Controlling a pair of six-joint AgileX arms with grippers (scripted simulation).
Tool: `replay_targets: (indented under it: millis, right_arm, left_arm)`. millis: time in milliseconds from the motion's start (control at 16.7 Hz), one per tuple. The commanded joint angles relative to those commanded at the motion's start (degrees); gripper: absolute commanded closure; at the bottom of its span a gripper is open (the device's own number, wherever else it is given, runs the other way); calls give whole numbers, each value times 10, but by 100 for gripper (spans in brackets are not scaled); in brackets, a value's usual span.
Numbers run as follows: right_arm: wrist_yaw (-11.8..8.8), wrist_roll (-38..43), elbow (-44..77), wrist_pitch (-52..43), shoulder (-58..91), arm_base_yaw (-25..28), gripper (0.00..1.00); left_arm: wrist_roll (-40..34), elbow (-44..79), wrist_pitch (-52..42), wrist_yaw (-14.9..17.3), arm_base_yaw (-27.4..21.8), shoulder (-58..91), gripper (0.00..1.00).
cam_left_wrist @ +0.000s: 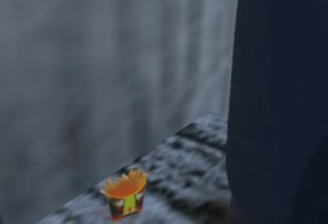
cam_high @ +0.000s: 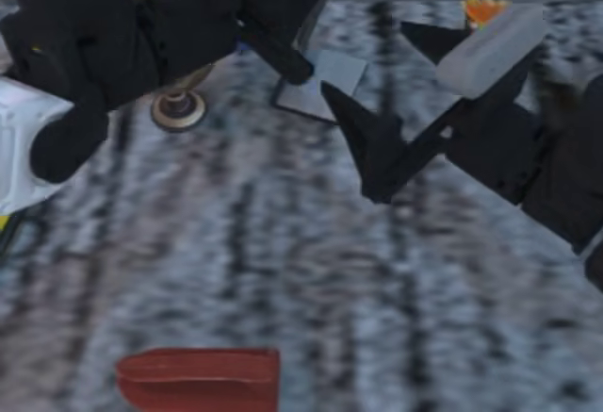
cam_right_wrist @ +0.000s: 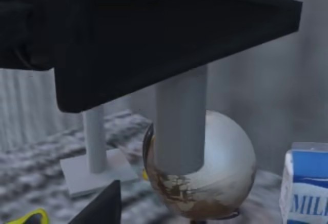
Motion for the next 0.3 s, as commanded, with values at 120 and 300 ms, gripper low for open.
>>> replay_targets:
  millis: [120,300]
  right_arm:
    - [-8,1,-39,-4,-44,-4,0]
    - [-14,1,-63,-5,-70,-7,0]
  left_arm:
    - [2,-11,-1,22,24,-15,100]
    - [2,-20,-2,37,42,-24,100]
